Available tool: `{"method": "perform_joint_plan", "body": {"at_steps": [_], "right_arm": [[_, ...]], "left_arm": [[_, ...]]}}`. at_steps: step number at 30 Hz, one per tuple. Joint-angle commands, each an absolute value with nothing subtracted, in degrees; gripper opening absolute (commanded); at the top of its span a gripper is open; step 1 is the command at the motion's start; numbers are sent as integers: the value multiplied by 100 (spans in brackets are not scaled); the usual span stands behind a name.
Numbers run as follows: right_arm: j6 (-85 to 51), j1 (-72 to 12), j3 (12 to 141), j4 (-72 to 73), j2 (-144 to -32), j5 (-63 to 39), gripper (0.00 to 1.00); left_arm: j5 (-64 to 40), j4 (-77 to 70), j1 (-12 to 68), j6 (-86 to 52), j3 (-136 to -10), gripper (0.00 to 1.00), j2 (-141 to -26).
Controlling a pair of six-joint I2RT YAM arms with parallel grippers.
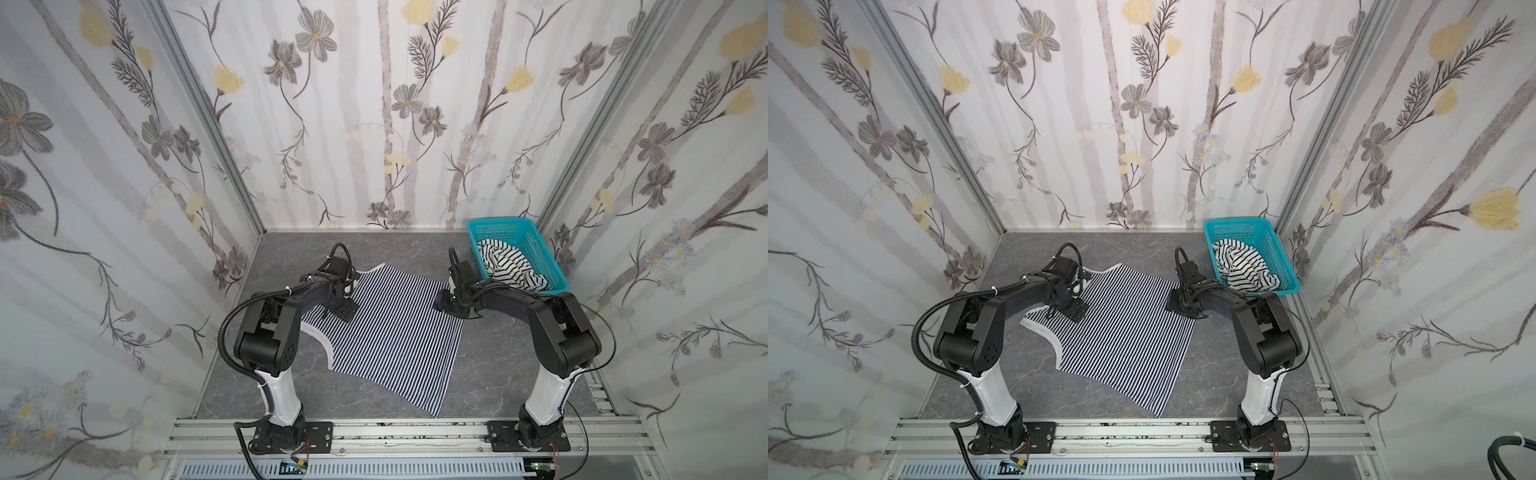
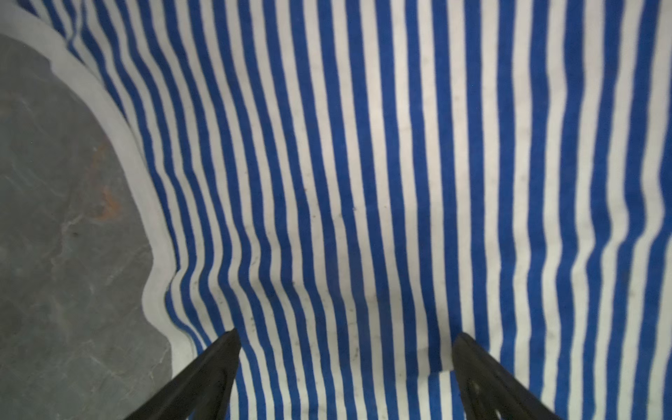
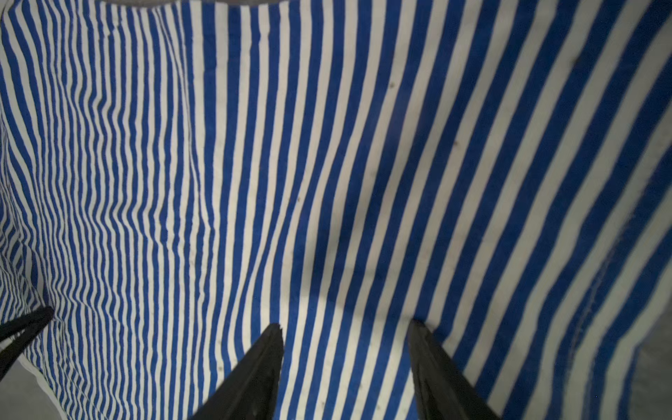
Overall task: Fold and stack tank tops
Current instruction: Rotate the tank top at the center of the table.
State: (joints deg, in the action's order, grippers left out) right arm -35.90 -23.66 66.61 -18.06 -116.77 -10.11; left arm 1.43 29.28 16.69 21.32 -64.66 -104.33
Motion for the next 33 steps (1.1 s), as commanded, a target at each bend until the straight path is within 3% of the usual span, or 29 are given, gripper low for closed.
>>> {"method": "perform_joint_plan", "body": {"at_steps": [1,10,14,20,24,33], "right_arm": [[-3432,-2305,7239,-2069,-12049,-1030,57],[-3140,-2003,9466,-3108,-13158,-1118,57],[-3002,-2247,9780,-3463,-12858,-817,58],[-3027,-2701,8222,-3113,-11582,-238,61],[-3309,-2945,6681,-2379,-10673,-332,72],[-4130,-3166,4637,-859,-9878,-868,77]], "left_arm": [[2,2991,1709,1978,-6321,94,-10261],[137,2980,1723,1711,-6361,95,-10147],[-36,2971,1750,1637,-6547,96,-10076],[-390,2902,1821,1514,-7078,97,-10336],[-430,2858,1922,1511,-7375,98,-10754],[421,2434,2007,1621,-7658,100,-11348]]}}
